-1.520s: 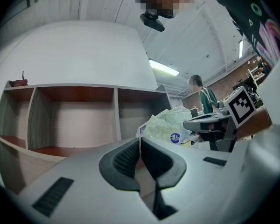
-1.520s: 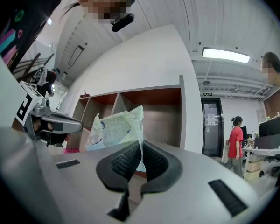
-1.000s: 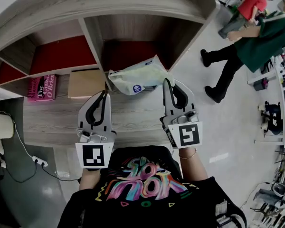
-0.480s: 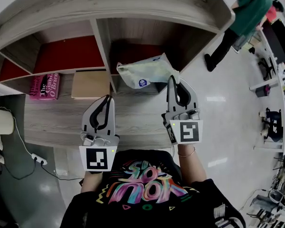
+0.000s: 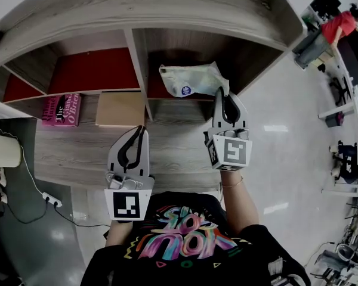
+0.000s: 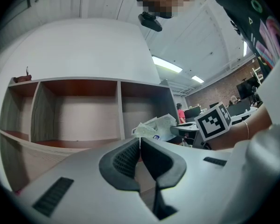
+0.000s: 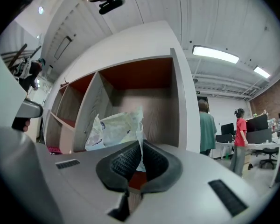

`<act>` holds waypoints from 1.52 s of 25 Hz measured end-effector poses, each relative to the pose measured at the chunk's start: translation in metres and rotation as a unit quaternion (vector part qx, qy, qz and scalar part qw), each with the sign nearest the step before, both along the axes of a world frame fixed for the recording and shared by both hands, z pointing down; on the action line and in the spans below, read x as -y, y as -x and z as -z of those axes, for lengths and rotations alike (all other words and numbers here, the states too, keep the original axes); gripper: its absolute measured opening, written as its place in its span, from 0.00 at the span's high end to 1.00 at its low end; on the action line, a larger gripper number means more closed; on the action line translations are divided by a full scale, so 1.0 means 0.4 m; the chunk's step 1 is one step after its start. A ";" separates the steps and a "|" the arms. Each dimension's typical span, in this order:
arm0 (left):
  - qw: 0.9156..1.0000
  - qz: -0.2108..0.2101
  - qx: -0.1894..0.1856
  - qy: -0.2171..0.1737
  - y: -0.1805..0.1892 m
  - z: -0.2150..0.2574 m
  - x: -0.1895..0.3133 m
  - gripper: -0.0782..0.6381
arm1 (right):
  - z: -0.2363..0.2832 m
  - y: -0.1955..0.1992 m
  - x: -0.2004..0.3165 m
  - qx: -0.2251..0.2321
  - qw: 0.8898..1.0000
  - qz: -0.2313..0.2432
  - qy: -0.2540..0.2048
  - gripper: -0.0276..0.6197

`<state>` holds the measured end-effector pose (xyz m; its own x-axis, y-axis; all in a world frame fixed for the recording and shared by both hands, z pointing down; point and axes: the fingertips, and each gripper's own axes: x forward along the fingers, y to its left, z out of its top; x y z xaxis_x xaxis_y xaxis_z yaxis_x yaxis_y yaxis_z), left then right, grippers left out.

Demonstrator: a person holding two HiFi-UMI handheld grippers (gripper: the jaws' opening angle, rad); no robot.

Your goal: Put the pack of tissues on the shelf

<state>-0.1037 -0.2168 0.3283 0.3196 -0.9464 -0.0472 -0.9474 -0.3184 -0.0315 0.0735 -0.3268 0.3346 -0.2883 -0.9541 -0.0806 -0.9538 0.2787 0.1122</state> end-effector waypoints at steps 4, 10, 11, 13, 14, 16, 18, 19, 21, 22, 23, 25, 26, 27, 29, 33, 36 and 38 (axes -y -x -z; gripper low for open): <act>1.000 0.004 0.004 0.008 0.006 -0.006 -0.002 0.85 | -0.018 0.000 0.029 0.000 1.000 -0.016 0.004 0.93; 1.000 0.003 0.009 0.007 0.008 -0.004 -0.006 0.85 | -0.045 0.005 0.061 -0.018 0.999 -0.034 0.013 0.93; 1.000 0.004 0.009 0.006 0.009 -0.004 -0.007 0.85 | -0.050 0.008 0.063 -0.021 0.999 -0.035 0.015 0.93; 1.000 0.005 0.008 0.004 0.010 -0.002 -0.008 0.85 | -0.061 0.014 0.065 -0.031 0.999 -0.033 0.020 0.93; 1.000 0.005 0.008 0.003 0.010 -0.002 -0.008 0.85 | -0.067 0.017 0.065 -0.036 0.999 -0.030 0.023 0.93; 1.000 0.005 0.008 0.004 0.009 -0.004 -0.009 0.85 | -0.078 0.024 0.066 -0.041 0.998 -0.024 0.029 0.93; 1.000 0.006 0.007 0.007 0.009 -0.008 -0.011 0.85 | -0.084 0.032 0.065 -0.044 0.998 -0.019 0.032 0.93; 1.000 0.006 0.005 0.007 0.010 -0.010 -0.012 0.85 | -0.086 0.036 0.065 -0.046 0.998 -0.016 0.033 0.93; 1.000 0.006 0.005 0.005 0.011 -0.011 -0.013 0.85 | -0.090 0.045 0.065 -0.049 0.998 -0.009 0.036 0.91; 1.000 0.005 0.005 0.004 0.011 -0.012 -0.014 0.85 | -0.091 0.049 0.064 -0.051 0.998 -0.005 0.038 0.91; 1.000 0.005 0.005 0.004 0.011 -0.011 -0.015 0.85 | -0.091 0.052 0.064 -0.054 0.998 -0.002 0.040 0.90; 1.000 0.006 0.005 0.003 0.009 -0.009 -0.018 0.85 | -0.092 0.056 0.061 -0.057 0.997 0.006 0.043 0.87; 1.000 0.006 0.006 0.003 0.008 -0.009 -0.019 0.85 | -0.093 0.059 0.060 -0.058 0.997 0.010 0.045 0.85; 1.000 0.006 0.007 0.002 0.007 -0.008 -0.020 0.85 | -0.094 0.061 0.059 -0.059 0.997 0.014 0.046 0.84; 1.000 0.006 0.004 -0.002 0.006 -0.004 -0.021 0.85 | -0.096 0.066 0.058 -0.064 0.997 0.019 0.051 0.83; 1.000 0.007 0.003 -0.002 -0.001 0.001 -0.023 0.85 | -0.095 0.068 0.056 -0.062 0.996 0.027 0.058 0.80; 1.000 0.006 0.001 -0.003 -0.006 0.005 -0.023 0.85 | -0.095 0.064 0.056 -0.058 0.996 0.029 0.062 0.78; 1.000 0.006 0.000 -0.004 -0.006 0.008 -0.023 0.85 | -0.093 0.062 0.054 -0.053 0.996 0.031 0.065 0.76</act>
<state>-0.1013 -0.2078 0.3251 0.3077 -0.9499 -0.0558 -0.9514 -0.3062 -0.0337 0.0489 -0.3485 0.3719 -0.3478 -0.9345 0.0758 -0.9189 0.3558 0.1706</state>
